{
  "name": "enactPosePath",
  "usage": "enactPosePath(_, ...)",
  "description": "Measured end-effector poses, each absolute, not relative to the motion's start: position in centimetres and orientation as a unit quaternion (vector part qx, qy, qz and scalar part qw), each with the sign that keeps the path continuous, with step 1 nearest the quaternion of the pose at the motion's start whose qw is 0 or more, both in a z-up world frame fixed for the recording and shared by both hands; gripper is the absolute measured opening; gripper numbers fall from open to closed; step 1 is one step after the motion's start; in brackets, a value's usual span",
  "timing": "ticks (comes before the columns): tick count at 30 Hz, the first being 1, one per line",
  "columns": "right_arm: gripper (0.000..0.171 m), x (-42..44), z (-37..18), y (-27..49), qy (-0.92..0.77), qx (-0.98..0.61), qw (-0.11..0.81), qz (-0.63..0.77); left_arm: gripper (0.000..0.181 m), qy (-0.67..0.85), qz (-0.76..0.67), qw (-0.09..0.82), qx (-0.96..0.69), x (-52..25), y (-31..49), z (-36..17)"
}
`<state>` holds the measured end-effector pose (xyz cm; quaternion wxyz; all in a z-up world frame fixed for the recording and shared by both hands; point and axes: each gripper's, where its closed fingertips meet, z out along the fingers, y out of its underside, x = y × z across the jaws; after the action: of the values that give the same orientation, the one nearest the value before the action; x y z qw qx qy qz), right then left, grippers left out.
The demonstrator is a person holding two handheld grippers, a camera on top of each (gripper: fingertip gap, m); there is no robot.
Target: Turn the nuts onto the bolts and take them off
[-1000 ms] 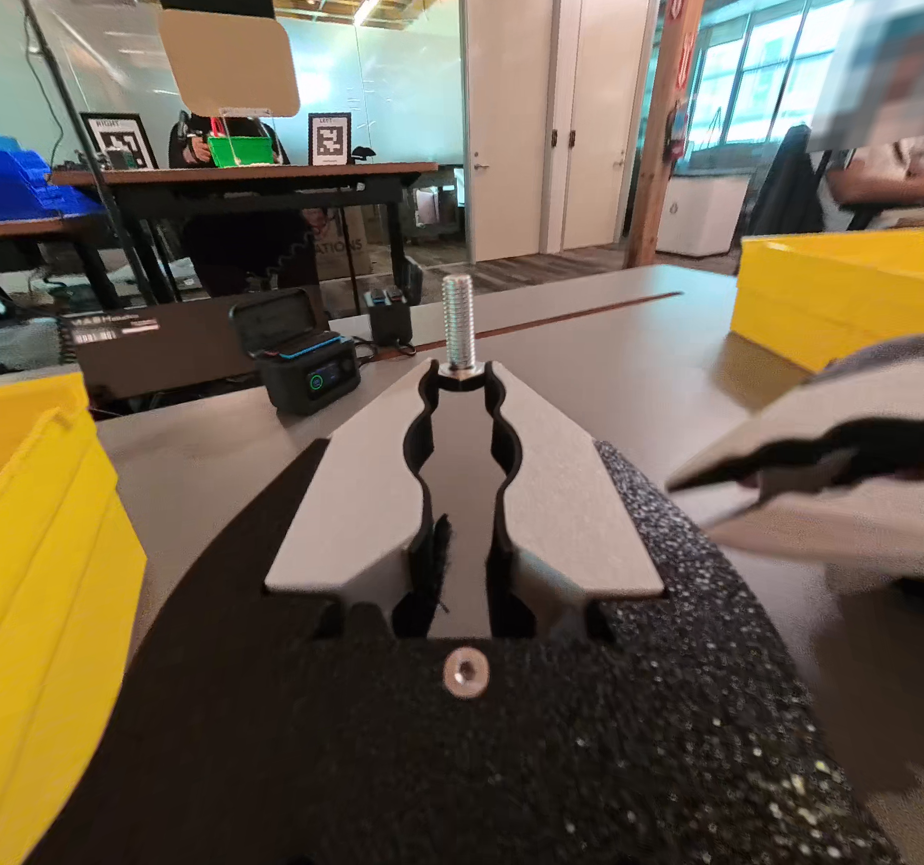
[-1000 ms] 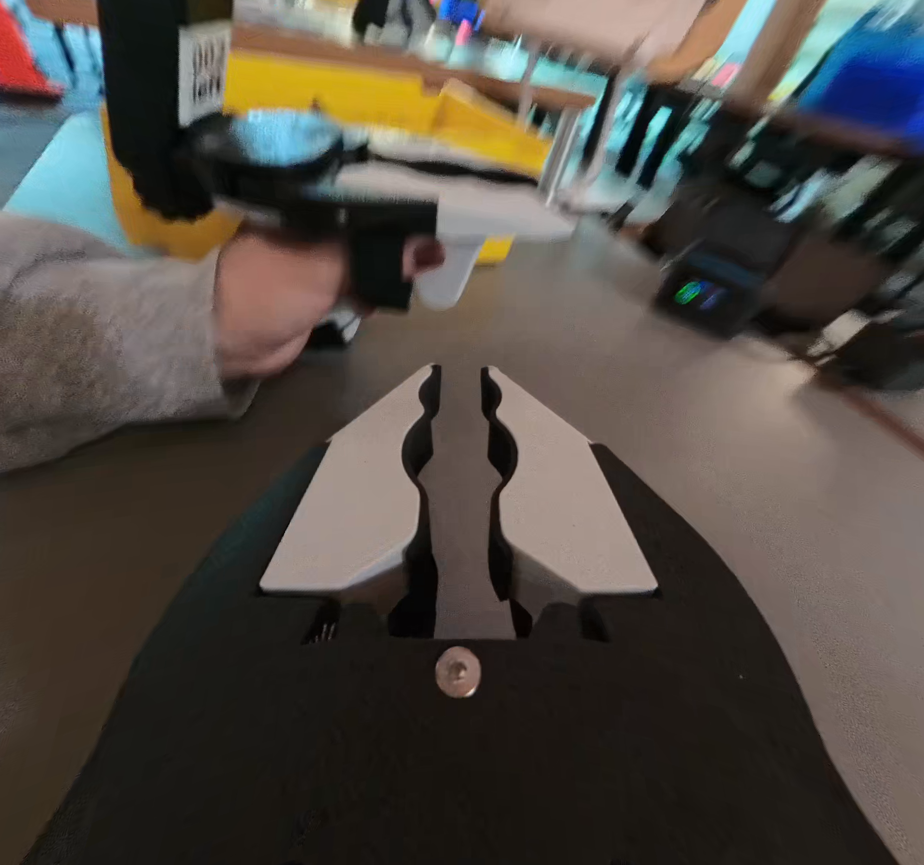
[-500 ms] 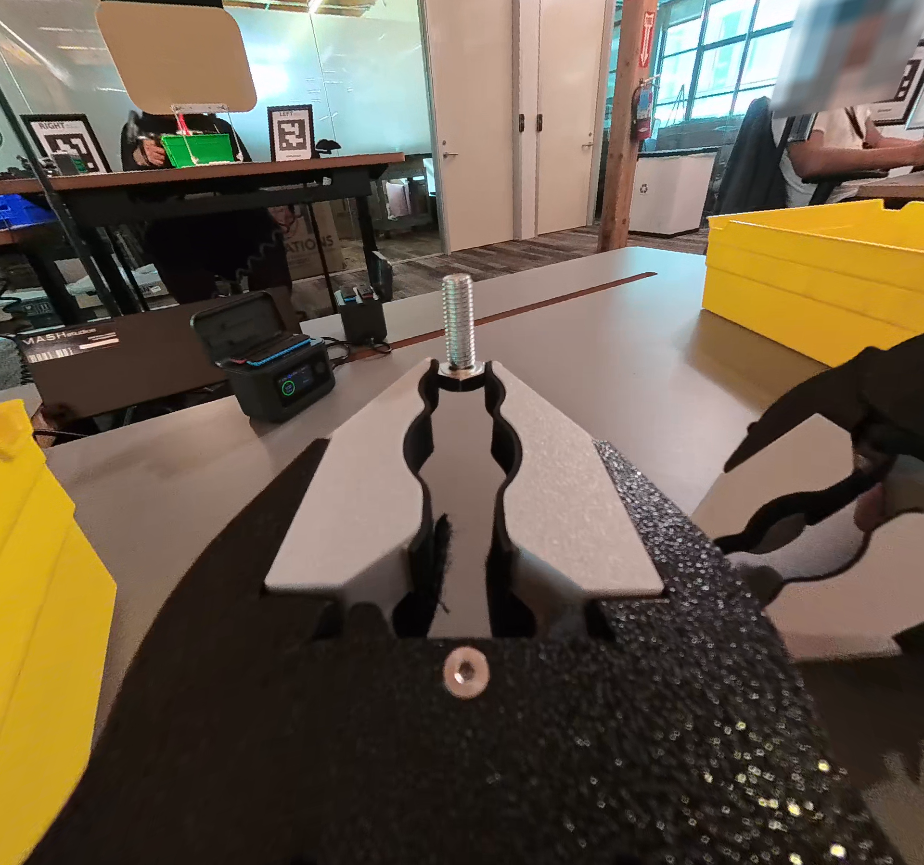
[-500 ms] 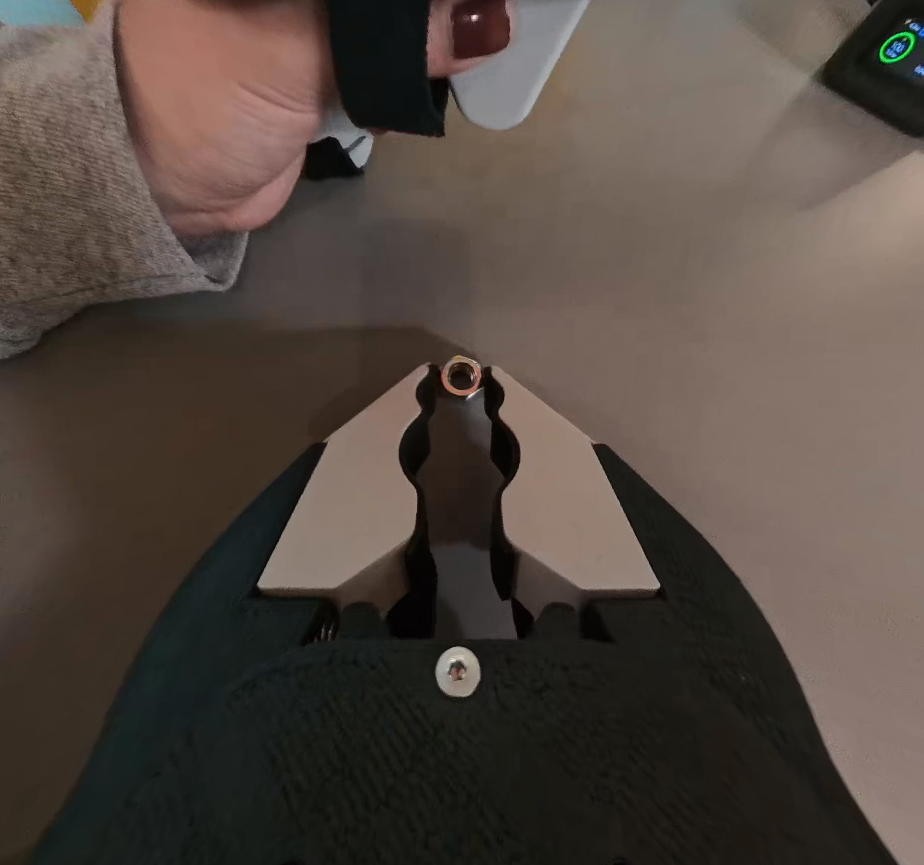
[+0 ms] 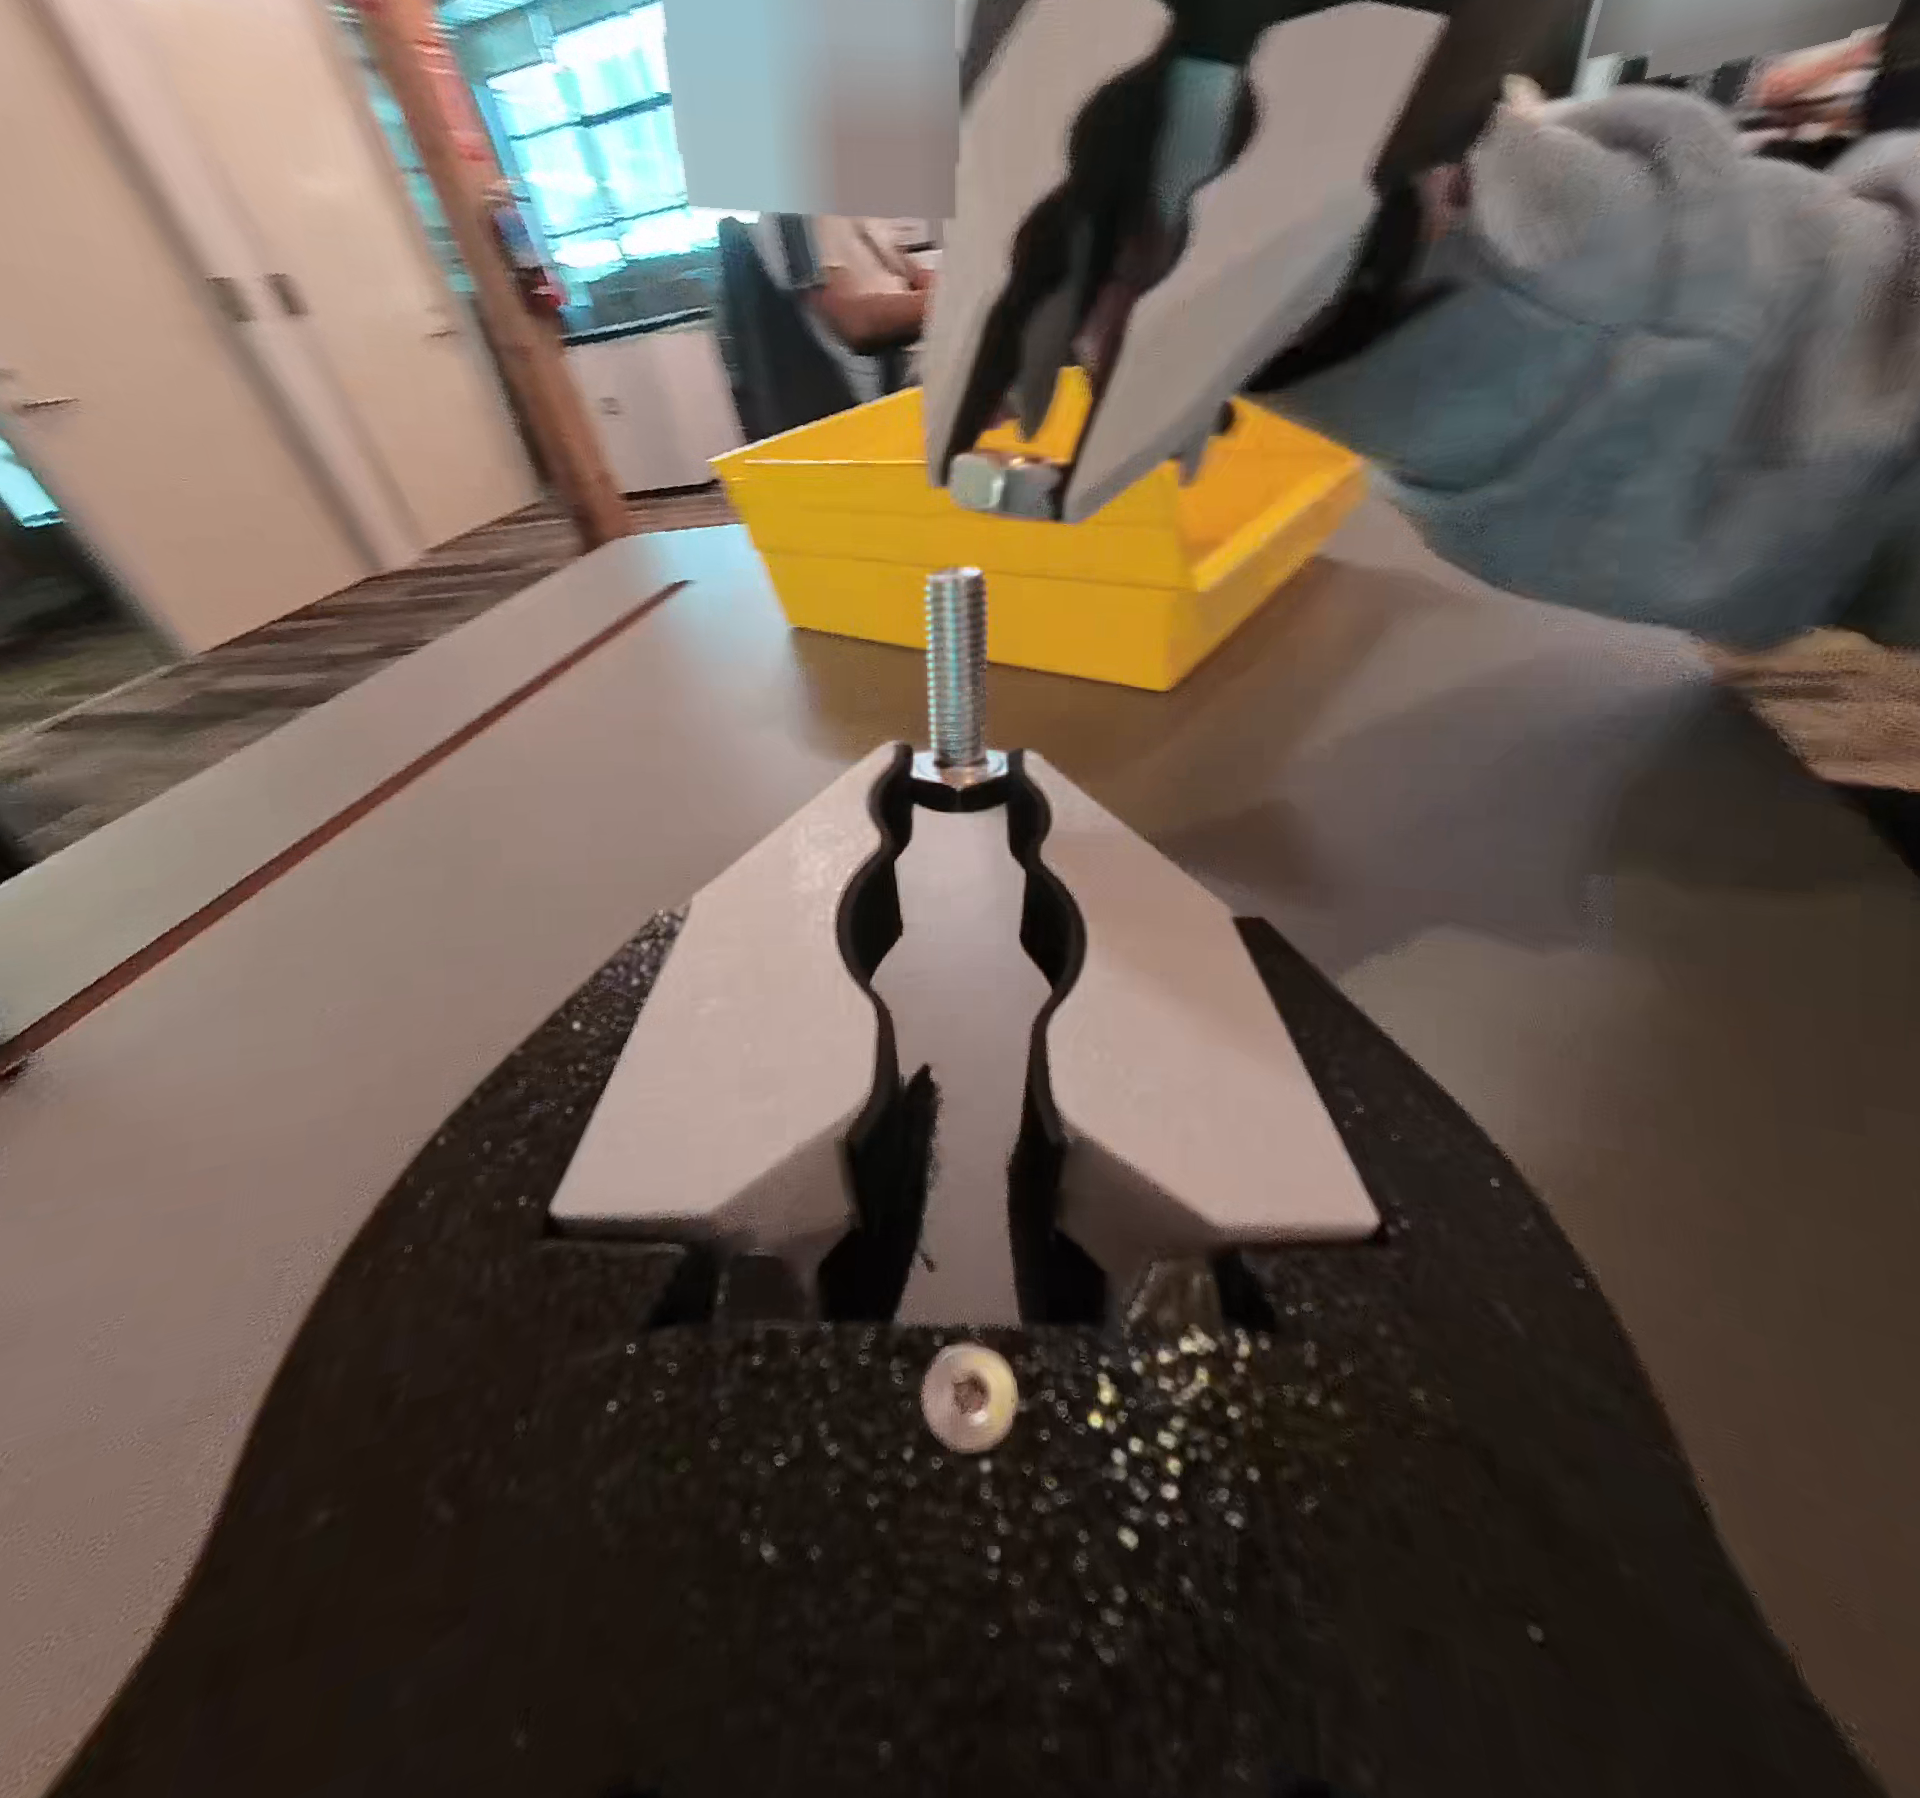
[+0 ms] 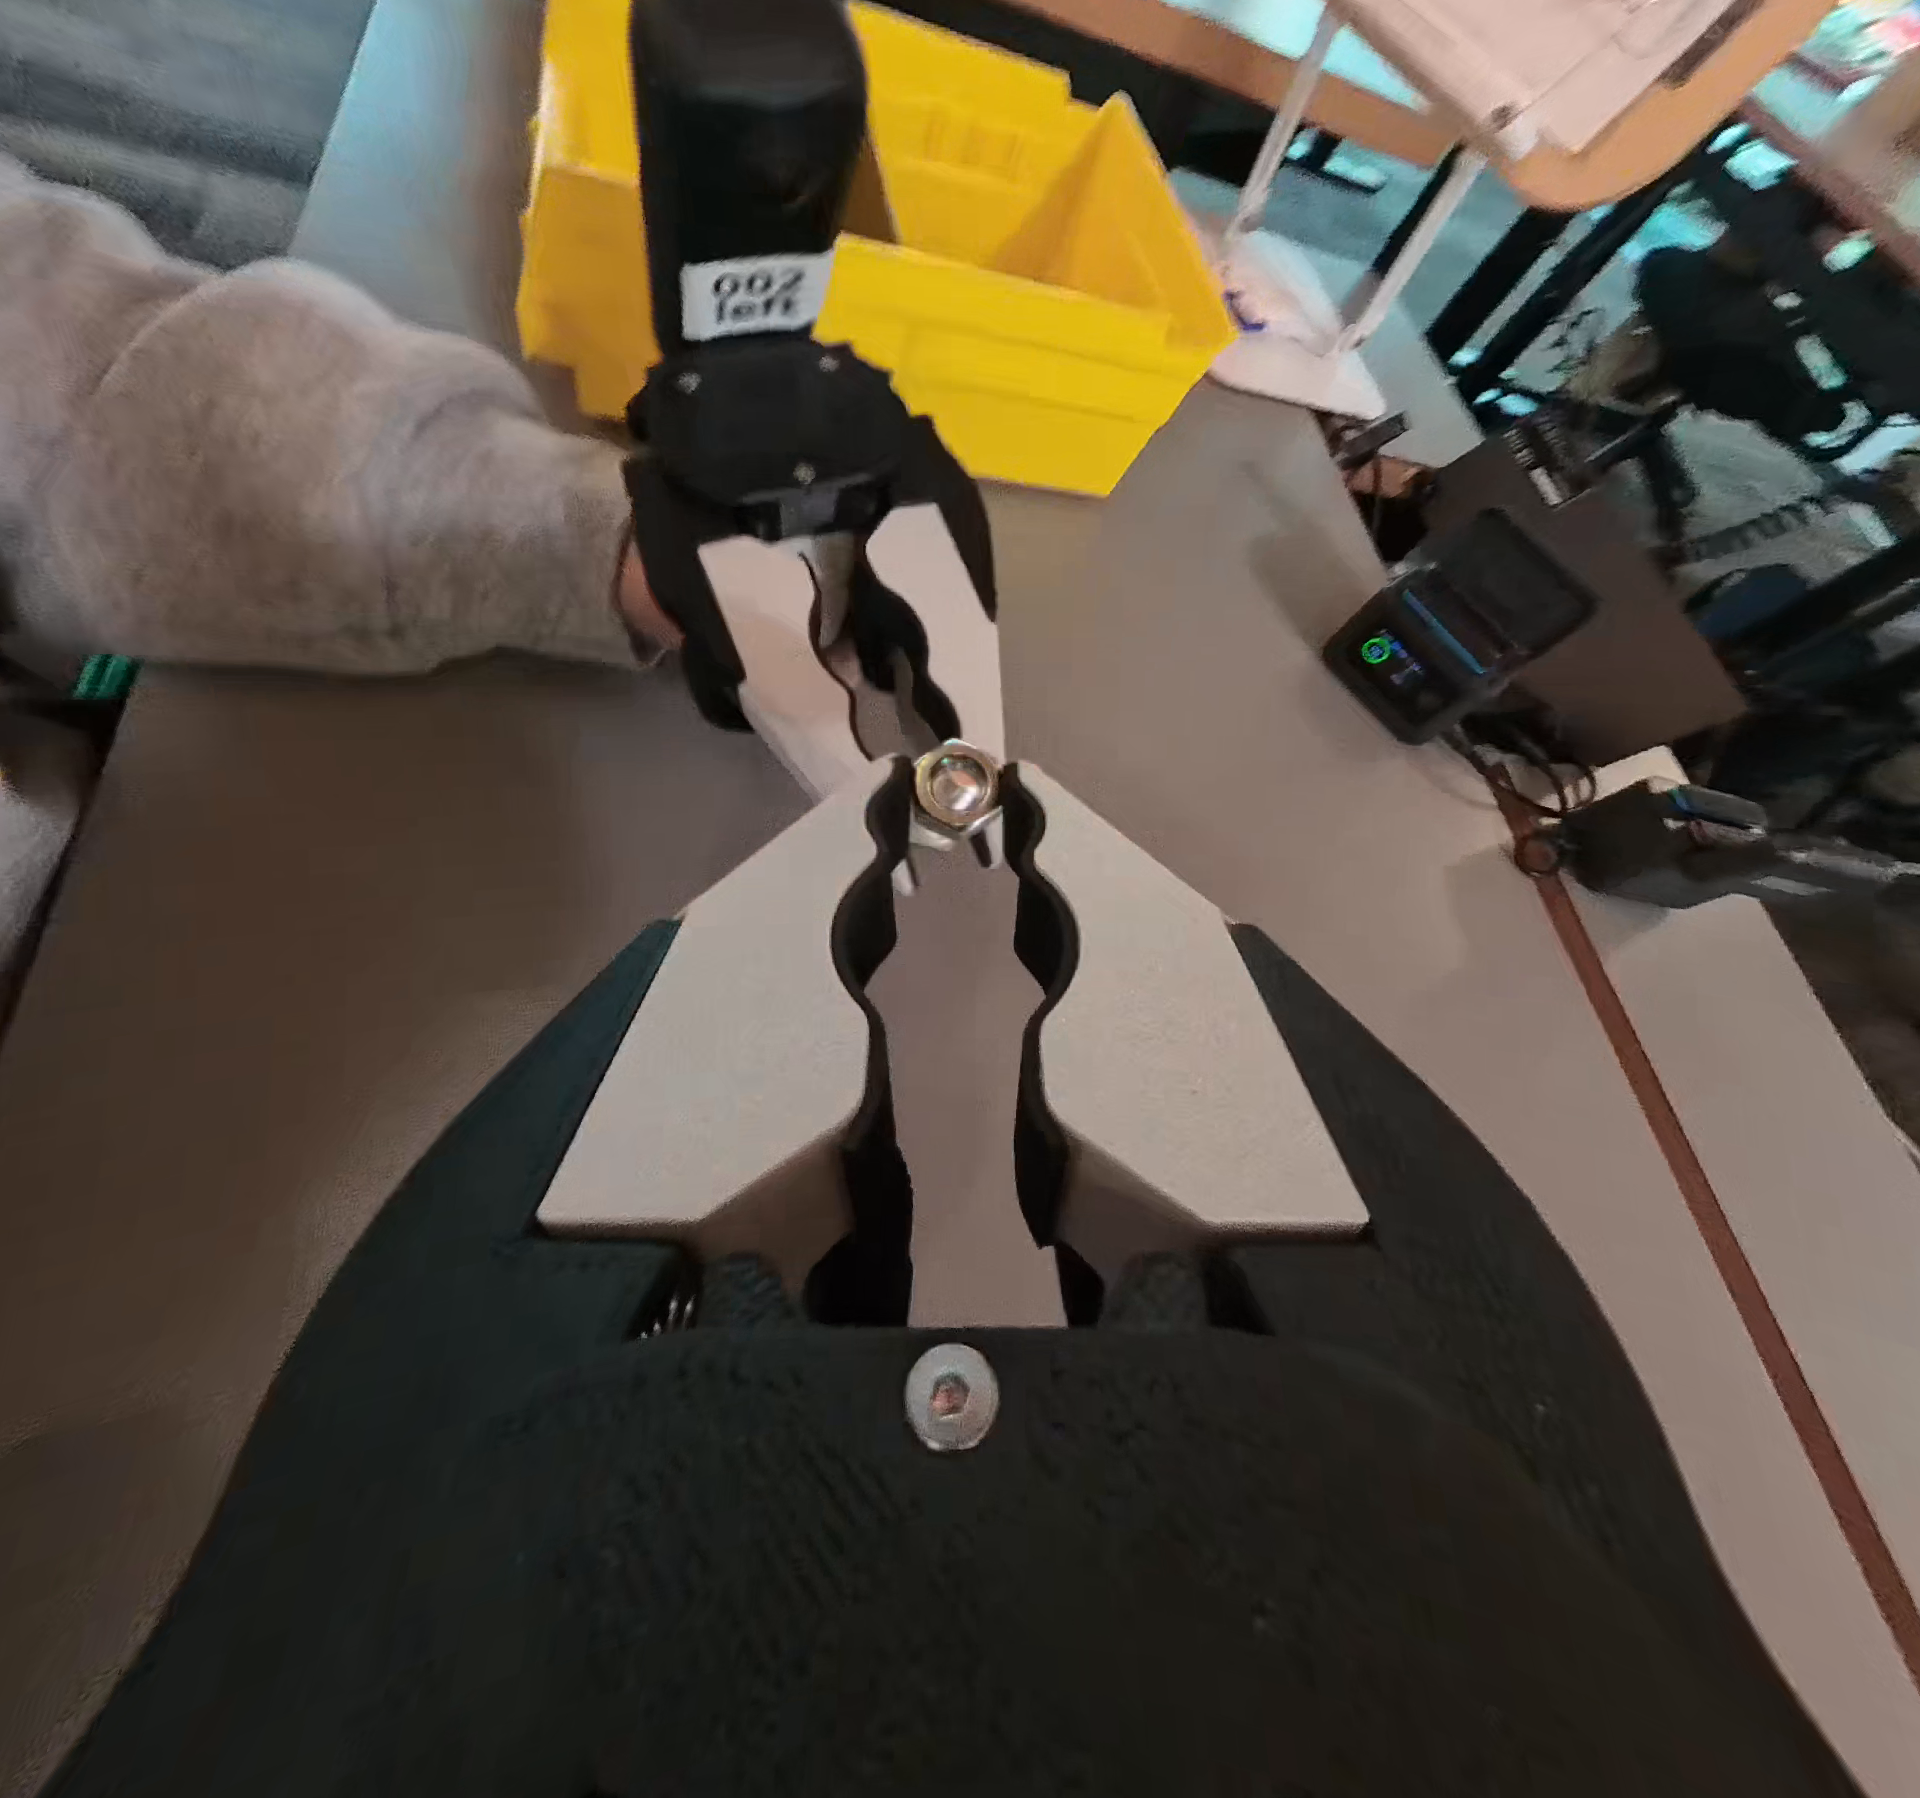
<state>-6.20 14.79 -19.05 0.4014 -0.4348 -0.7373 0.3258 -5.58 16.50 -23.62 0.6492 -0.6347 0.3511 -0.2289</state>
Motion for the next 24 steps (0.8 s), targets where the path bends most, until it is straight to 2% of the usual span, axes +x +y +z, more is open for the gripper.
enactPosePath(1,0.016,-5.8,-19.3,14.7,-0.751,-0.429,0.385,0.322,0.016,0.369,-0.241,0.641,-0.629,-5.0,16.0,-23.8)
enactPosePath(10,0.016,-4.1,-20.8,12.4,-0.823,-0.375,0.268,0.334,0.016,0.425,-0.331,0.583,-0.608,-2.2,13.6,-24.5)
enactPosePath(18,0.016,-3.2,-20.8,10.8,-0.835,-0.316,0.227,0.39,0.016,0.457,-0.371,0.57,-0.573,-1.6,11.8,-24.3)
enactPosePath(24,0.016,-3.8,-20.3,11.2,-0.8,-0.332,0.252,0.431,0.016,0.441,-0.381,0.575,-0.574,-2.0,12.0,-24.0)
